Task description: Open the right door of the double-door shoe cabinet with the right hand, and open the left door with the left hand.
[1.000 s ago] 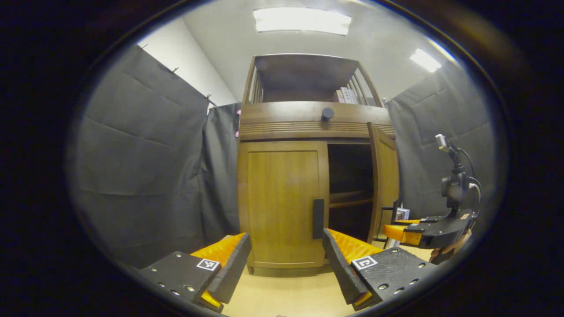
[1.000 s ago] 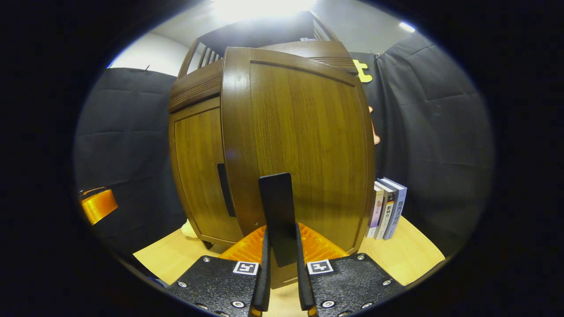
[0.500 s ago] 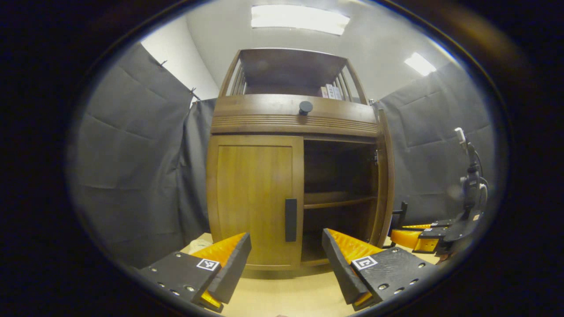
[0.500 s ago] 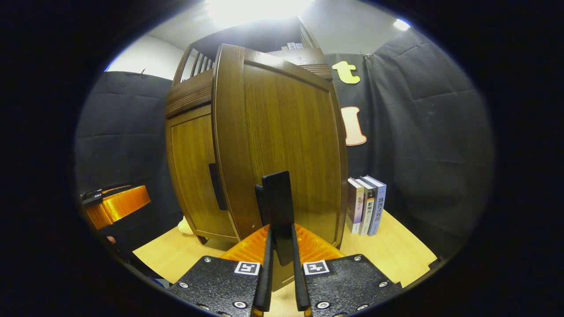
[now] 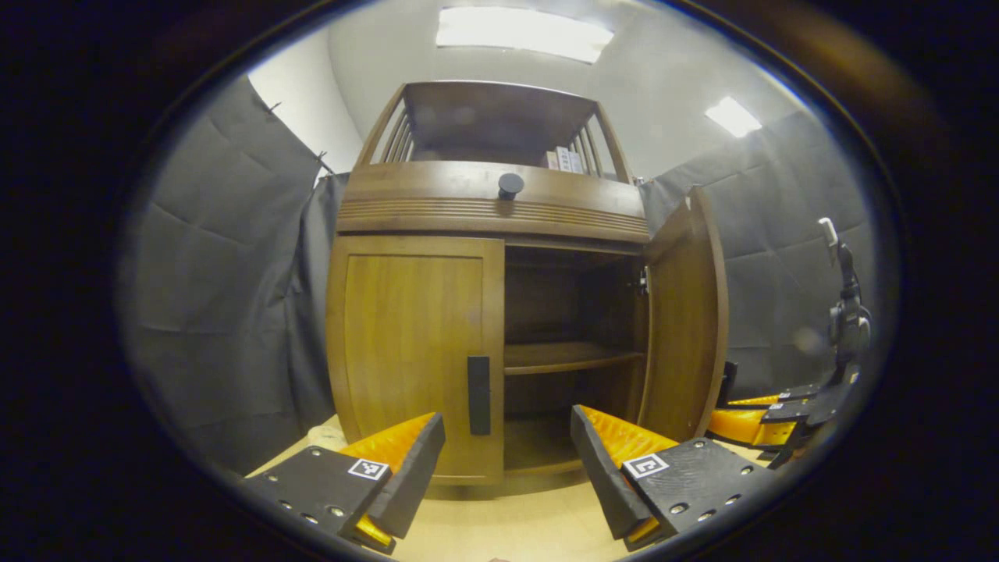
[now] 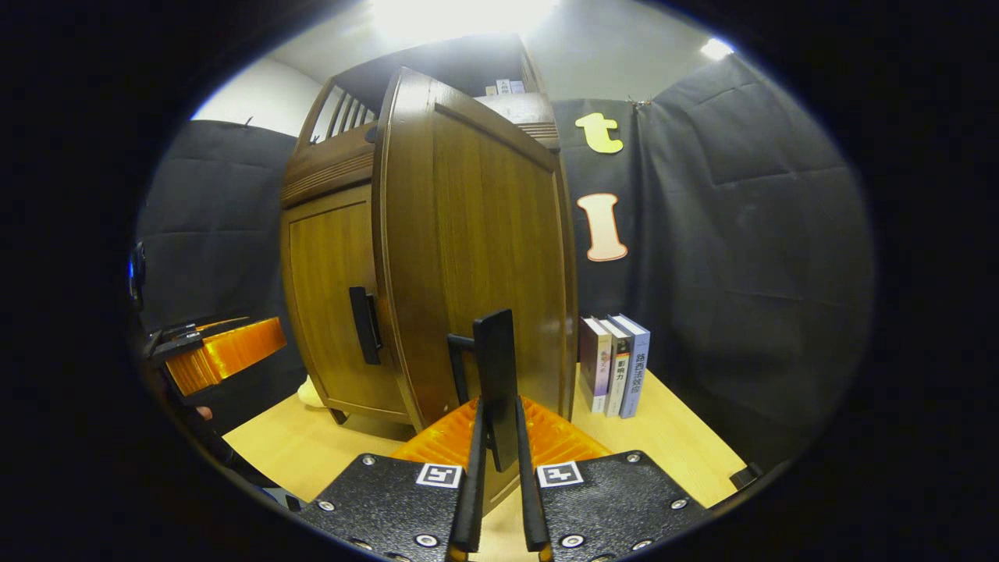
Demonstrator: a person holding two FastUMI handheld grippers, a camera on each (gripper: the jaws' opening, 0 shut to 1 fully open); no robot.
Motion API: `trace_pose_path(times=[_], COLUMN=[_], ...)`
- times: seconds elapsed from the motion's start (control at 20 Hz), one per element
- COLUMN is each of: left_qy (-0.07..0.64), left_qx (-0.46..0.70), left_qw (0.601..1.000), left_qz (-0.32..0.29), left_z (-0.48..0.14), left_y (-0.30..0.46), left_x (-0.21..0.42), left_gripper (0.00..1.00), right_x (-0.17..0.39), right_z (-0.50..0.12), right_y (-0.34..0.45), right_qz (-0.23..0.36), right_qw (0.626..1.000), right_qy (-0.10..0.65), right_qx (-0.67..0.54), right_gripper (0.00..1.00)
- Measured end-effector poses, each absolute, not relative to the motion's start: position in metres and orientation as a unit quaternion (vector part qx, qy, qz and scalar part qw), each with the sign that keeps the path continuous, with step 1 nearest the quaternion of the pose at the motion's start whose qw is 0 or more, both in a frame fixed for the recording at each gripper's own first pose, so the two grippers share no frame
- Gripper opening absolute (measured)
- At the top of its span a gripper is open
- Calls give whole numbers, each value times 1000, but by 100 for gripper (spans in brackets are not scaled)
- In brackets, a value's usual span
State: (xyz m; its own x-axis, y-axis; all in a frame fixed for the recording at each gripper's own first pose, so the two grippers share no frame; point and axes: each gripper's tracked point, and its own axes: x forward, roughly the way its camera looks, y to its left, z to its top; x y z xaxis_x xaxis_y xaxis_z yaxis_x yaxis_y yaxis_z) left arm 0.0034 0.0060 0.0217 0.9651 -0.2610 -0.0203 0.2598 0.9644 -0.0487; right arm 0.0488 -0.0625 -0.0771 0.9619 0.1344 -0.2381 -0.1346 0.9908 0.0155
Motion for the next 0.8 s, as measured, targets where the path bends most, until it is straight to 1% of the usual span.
trace_pose_path(times=[0.05,0.1,0.15,0.3,0.35,0.4,0.5,0.55,0.6,0.65,0.7,0.8], left_qy=[14,14,14,13,14,15,18,19,20,21,22,27], left_qx=[-23,-23,-23,-19,-18,-16,-13,-11,-9,-7,-6,-10], left_qw=[990,990,989,988,988,987,986,986,986,986,986,985], left_qz=[-135,-139,-142,-152,-156,-159,-163,-164,-166,-167,-167,-168], left_z=[21,22,21,22,21,21,18,17,16,15,14,11], left_y=[4,2,1,-3,-4,-6,-7,-8,-10,-11,-12,-14], left_x=[3,3,3,6,7,9,9,10,11,11,12,13], left_gripper=[93,99,93,93,99,93,93,93,93,93,93,93], right_x=[48,48,47,46,47,44,38,36,34,32,29,23], right_z=[-75,-76,-76,-77,-77,-79,-84,-85,-88,-89,-90,-90], right_y=[-67,-73,-77,-97,-103,-110,-125,-132,-140,-146,-152,-167], right_qz=[62,57,53,29,23,16,0,-7,-16,-23,-30,-48], right_qw=[991,991,991,992,993,992,992,991,991,991,991,990], right_qy=[118,118,119,118,119,120,126,129,132,133,133,134], right_qx=[-3,-5,-6,-15,-17,-19,-19,-17,-14,-11,-9,-15], right_gripper=[21,20,20,22,22,23,21,22,25,23,36,38])
